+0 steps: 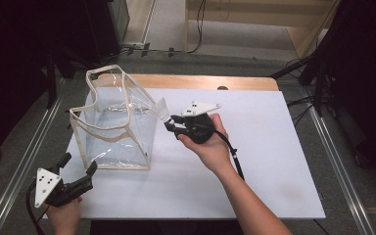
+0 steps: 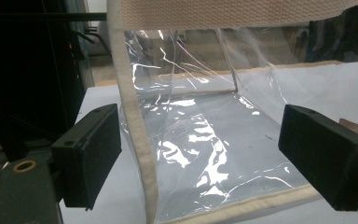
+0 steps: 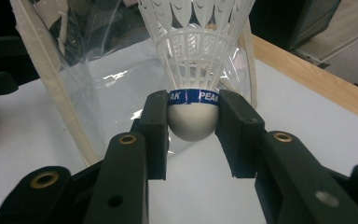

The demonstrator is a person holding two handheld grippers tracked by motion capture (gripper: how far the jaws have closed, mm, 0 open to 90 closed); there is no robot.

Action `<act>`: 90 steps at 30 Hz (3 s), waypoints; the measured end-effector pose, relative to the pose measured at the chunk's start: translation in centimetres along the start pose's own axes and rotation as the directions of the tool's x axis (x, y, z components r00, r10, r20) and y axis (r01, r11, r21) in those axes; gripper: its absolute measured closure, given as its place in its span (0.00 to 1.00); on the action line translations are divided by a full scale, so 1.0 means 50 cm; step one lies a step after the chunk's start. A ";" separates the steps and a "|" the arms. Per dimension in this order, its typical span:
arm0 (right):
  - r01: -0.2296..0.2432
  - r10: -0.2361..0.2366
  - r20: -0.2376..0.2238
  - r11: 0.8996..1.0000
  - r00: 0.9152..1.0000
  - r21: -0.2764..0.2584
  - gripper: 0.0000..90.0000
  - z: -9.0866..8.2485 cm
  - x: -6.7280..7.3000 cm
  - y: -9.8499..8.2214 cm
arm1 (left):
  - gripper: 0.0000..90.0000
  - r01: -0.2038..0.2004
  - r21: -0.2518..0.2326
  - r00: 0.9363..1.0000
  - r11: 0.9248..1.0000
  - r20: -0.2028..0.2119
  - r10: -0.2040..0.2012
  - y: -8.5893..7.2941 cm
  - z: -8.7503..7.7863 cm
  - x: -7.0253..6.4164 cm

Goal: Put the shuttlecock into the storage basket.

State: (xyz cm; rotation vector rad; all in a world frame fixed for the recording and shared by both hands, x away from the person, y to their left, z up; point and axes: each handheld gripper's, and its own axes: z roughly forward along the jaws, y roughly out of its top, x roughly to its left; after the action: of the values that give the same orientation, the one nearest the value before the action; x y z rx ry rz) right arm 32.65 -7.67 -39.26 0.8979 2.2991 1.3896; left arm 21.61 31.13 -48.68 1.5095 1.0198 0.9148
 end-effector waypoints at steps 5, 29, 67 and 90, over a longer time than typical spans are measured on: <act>0.000 -0.001 -0.006 1.000 1.000 -0.010 0.69 0.001 0.006 0.008 | 0.15 0.000 0.001 1.000 1.000 0.002 0.000 0.000 0.000 0.001; 0.011 -0.013 -0.040 0.998 0.999 -0.055 0.69 0.004 0.031 0.048 | 0.15 -0.001 0.002 1.000 1.000 0.002 0.001 0.000 0.000 0.000; 0.046 -0.054 -0.078 0.994 0.995 -0.099 0.69 0.019 0.072 0.117 | 0.15 0.001 0.000 1.000 1.000 0.003 -0.001 0.000 0.001 0.000; 0.070 -0.083 -0.118 0.991 0.990 -0.115 0.69 0.035 0.103 0.155 | 0.15 0.000 0.002 1.000 1.000 0.007 0.000 0.000 0.000 0.001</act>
State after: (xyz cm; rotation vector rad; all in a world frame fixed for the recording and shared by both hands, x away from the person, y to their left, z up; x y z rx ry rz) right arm 32.44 -0.55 -33.03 0.7017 2.2919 1.5615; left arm 21.65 31.18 -48.66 1.5129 1.0165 0.9083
